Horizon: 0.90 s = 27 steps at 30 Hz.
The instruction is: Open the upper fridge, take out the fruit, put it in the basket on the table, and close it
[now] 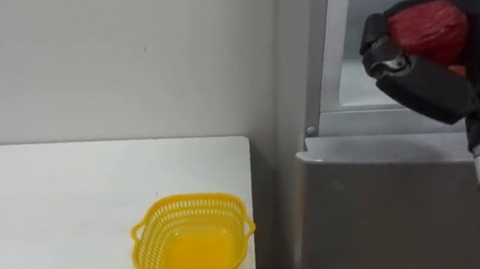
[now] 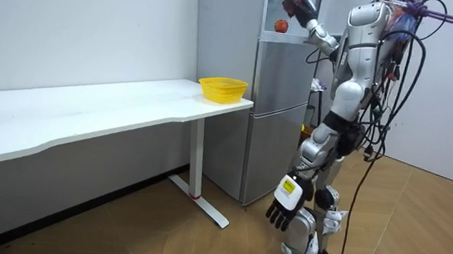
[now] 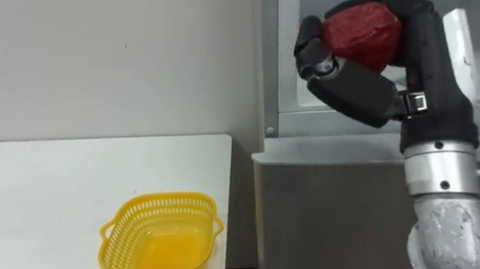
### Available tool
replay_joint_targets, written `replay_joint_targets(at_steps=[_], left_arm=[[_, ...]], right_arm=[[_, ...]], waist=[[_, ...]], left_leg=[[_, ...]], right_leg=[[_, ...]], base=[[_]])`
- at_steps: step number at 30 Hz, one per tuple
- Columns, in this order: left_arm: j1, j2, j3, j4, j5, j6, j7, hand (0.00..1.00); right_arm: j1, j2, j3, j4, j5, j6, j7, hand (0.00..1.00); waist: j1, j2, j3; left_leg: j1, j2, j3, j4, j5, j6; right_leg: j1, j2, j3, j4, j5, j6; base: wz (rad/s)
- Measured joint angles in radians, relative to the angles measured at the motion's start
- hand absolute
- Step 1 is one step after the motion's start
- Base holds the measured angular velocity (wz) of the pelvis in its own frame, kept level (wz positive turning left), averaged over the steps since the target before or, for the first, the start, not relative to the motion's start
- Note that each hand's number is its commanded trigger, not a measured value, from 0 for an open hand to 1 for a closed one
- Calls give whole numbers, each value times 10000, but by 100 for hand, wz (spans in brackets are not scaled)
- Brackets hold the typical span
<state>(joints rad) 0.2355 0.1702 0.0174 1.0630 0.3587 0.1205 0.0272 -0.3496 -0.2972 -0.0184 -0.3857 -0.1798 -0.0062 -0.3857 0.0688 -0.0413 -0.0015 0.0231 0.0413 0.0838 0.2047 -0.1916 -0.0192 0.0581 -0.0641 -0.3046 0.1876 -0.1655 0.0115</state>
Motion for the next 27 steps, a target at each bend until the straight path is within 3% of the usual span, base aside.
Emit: replay_joint_targets(at_steps=[7, 15, 27], left_arm=[[-202, 11, -131, -30, -6, -191, -162, 0], [-597, 104, -293, 2, 33, -208, -331, 0], [-1018, 280, -524, 390, 52, -405, -599, 0]], right_arm=[[284, 4, 613, -824, -711, -535, -291, 100], [283, 0, 1152, -1298, -1012, -614, 2, 100], [222, -1, 2105, -1316, -2997, -693, 988, 100]], waist=[[-61, -84, -50], [124, -156, -35], [328, -197, 8]], left_leg=[[58, 0, 30, -81, 3, -2], [184, 23, 189, -288, 2, -4], [84, 18, 83, -287, 1, -4]], right_leg=[[-7, 15, -8, -3, 6, 2], [-47, 16, 13, -2, 6, 4], [-79, 12, -55, -12, 6, 6]], base=[[0], [-5], [3]])
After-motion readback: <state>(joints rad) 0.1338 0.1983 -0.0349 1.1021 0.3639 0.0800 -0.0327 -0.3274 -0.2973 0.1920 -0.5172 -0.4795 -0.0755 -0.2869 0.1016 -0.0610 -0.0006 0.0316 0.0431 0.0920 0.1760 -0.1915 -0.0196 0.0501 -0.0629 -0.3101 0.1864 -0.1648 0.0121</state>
